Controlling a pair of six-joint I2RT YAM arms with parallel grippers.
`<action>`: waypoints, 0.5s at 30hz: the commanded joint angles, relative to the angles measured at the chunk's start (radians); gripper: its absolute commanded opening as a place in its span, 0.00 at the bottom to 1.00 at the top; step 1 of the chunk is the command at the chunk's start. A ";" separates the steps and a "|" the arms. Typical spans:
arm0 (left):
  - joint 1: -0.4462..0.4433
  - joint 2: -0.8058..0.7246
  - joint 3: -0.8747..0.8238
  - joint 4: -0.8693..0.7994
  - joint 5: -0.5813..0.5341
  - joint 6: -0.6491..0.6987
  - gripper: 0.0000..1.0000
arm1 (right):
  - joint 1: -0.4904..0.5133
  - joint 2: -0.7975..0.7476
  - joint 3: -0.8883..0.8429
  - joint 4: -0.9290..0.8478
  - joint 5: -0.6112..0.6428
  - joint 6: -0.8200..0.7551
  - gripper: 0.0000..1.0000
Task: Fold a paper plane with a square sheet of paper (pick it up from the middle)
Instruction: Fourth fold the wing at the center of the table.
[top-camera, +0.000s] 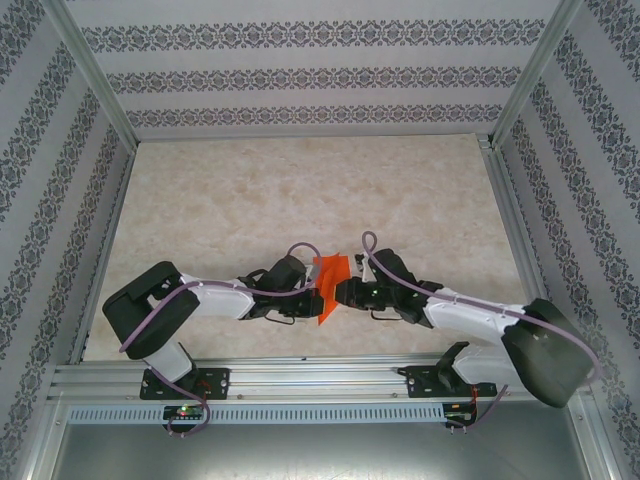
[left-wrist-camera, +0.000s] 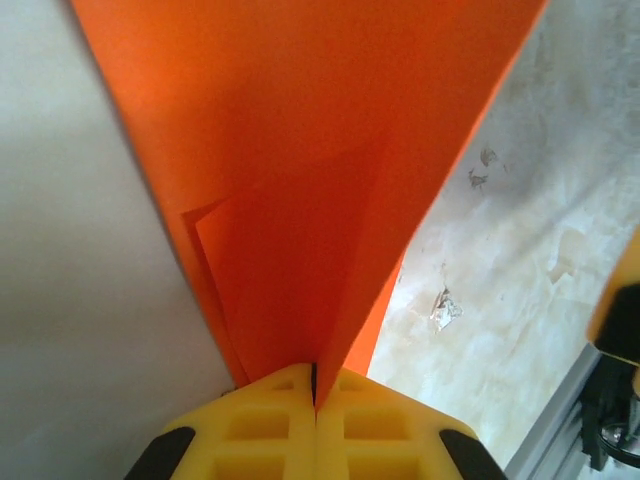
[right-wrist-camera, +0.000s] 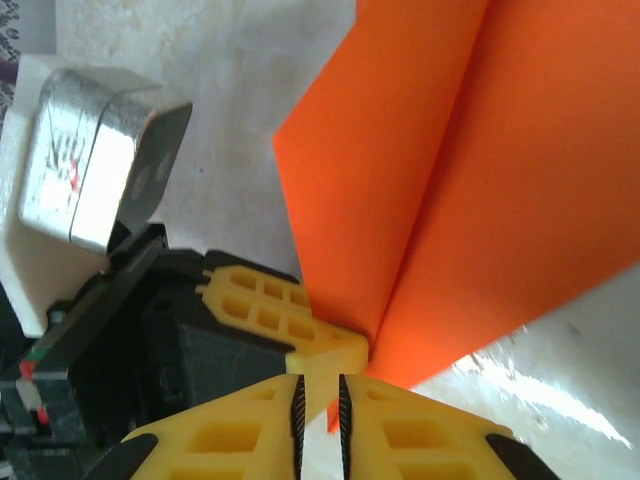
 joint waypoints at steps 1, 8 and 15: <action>0.036 0.014 -0.053 0.003 0.051 -0.016 0.04 | 0.010 0.063 0.045 0.169 -0.023 0.040 0.18; 0.090 0.019 -0.077 0.037 0.130 -0.031 0.04 | 0.014 0.200 0.095 0.258 -0.047 0.079 0.17; 0.132 0.049 -0.095 0.081 0.207 -0.047 0.04 | 0.013 0.286 0.113 0.288 -0.041 0.093 0.16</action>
